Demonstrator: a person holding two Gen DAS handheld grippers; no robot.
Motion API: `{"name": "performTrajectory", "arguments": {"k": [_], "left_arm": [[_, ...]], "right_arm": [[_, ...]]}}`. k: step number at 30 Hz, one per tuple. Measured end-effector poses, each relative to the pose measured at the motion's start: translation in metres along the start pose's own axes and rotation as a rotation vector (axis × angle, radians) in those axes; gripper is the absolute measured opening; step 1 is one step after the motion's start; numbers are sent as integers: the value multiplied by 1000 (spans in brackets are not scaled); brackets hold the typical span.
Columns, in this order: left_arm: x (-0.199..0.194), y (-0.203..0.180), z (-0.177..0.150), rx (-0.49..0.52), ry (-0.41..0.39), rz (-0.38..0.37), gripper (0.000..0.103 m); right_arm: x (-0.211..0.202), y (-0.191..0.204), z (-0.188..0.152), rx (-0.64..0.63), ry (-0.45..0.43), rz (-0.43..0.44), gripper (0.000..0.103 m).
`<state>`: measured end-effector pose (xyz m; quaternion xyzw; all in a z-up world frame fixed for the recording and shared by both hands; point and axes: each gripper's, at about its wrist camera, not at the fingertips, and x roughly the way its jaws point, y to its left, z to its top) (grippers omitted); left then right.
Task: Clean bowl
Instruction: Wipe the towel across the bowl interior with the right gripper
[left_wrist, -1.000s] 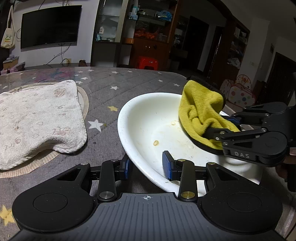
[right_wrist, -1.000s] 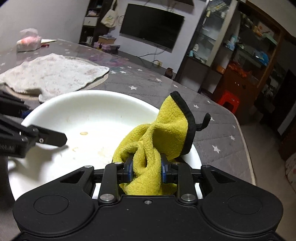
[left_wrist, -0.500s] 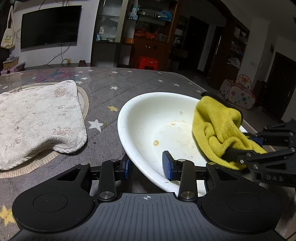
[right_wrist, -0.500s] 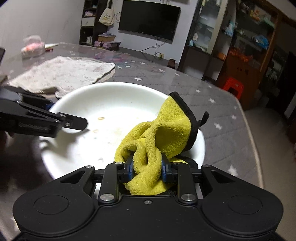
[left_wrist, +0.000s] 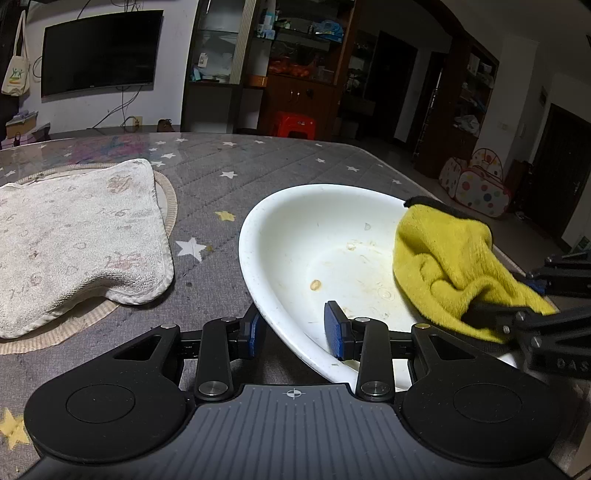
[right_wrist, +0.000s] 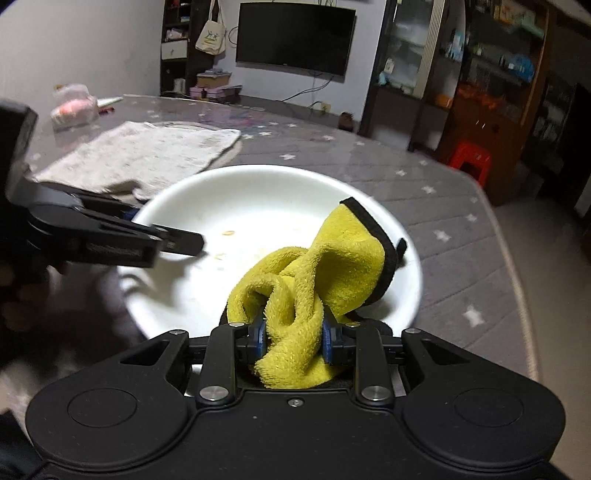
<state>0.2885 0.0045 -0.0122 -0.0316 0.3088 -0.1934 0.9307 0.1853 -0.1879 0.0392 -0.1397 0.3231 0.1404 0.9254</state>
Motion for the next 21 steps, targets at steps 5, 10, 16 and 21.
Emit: {"name": "performTrajectory", "arguments": {"k": [5, 10, 16, 21], "left_arm": [[0, 0, 0, 0, 0, 0, 37], [0, 1, 0, 0, 0, 0, 37], [0, 1, 0, 1, 0, 0, 37], [1, -1, -1, 7, 1, 4, 37]], "right_arm": [[9, -4, -1, -48, -30, -66, 28], [25, -6, 1, -85, -49, -112, 28], [44, -9, 10, -104, -56, -125, 28], [56, -9, 19, -131, -56, -131, 28]]}}
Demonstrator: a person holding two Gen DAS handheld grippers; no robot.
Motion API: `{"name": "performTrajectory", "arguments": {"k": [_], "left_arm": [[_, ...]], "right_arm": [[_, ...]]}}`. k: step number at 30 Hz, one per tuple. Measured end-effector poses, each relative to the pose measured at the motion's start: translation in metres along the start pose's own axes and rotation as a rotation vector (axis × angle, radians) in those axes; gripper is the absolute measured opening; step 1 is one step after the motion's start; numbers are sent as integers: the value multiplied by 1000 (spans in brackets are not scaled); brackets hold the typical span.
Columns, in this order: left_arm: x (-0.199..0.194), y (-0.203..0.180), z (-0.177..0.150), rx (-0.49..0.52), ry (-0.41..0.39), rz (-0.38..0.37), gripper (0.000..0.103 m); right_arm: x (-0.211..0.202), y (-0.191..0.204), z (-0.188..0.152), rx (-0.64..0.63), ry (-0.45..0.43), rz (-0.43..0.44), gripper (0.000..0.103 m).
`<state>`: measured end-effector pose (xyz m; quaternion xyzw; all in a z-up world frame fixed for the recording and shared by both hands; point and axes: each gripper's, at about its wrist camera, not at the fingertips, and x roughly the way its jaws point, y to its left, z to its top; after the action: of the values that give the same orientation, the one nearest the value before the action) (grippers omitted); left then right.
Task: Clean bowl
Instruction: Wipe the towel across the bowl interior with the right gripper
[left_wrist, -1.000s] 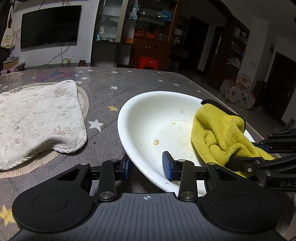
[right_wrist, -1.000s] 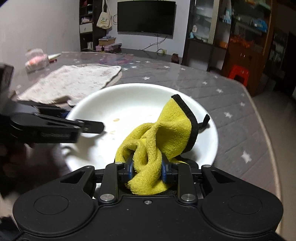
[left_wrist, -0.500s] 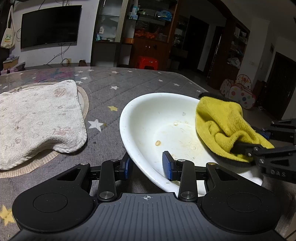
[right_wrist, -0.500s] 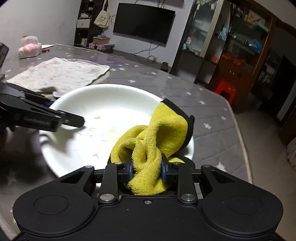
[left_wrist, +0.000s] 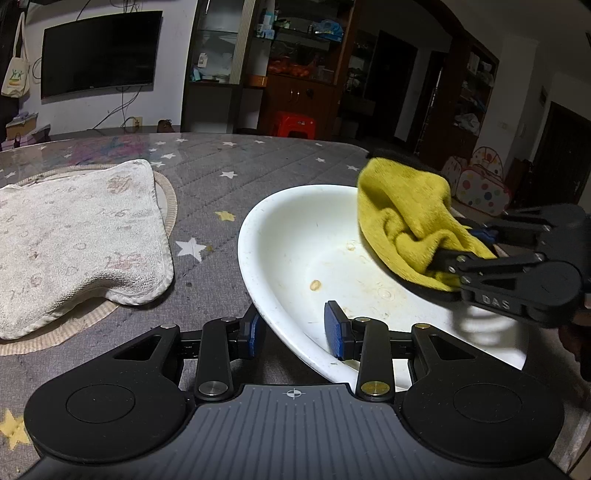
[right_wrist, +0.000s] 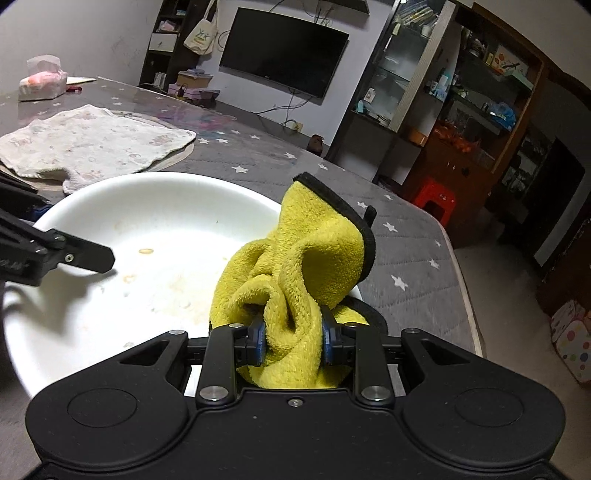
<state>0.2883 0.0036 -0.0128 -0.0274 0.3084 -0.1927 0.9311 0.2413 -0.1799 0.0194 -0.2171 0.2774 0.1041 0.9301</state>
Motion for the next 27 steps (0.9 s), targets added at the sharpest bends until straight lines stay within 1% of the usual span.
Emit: {"name": "performTrajectory", "arguments": {"k": [9, 19, 27], "left_arm": [[1, -2, 0, 9, 1, 6, 37], [-2, -3, 0, 7, 1, 5, 37], [-2, -2, 0, 2, 1, 1, 37]], "right_arm": [[15, 6, 12, -27, 9, 46, 29], [0, 9, 12, 41, 7, 150, 29], [-22, 23, 7, 39, 12, 217, 29]]}}
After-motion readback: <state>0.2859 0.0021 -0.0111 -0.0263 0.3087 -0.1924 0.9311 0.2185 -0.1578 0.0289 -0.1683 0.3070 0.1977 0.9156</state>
